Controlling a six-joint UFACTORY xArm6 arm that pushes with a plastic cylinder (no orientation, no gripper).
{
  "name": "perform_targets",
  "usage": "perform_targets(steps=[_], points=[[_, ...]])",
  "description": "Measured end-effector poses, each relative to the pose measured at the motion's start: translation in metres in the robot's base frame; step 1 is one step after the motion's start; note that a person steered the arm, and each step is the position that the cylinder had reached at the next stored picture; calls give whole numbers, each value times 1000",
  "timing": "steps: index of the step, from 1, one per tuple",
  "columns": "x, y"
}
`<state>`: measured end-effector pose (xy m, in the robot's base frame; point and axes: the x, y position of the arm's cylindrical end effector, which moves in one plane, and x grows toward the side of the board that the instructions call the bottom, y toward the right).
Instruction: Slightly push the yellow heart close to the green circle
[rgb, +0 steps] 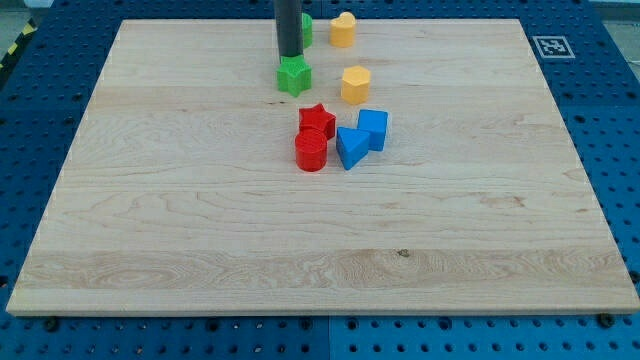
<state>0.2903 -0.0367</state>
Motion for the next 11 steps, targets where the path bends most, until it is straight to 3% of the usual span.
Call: perform_targets(steps=[2, 4, 5, 6, 11], points=[[-6, 21], [-24, 101], [-68, 125], [-99, 117], [-84, -1]])
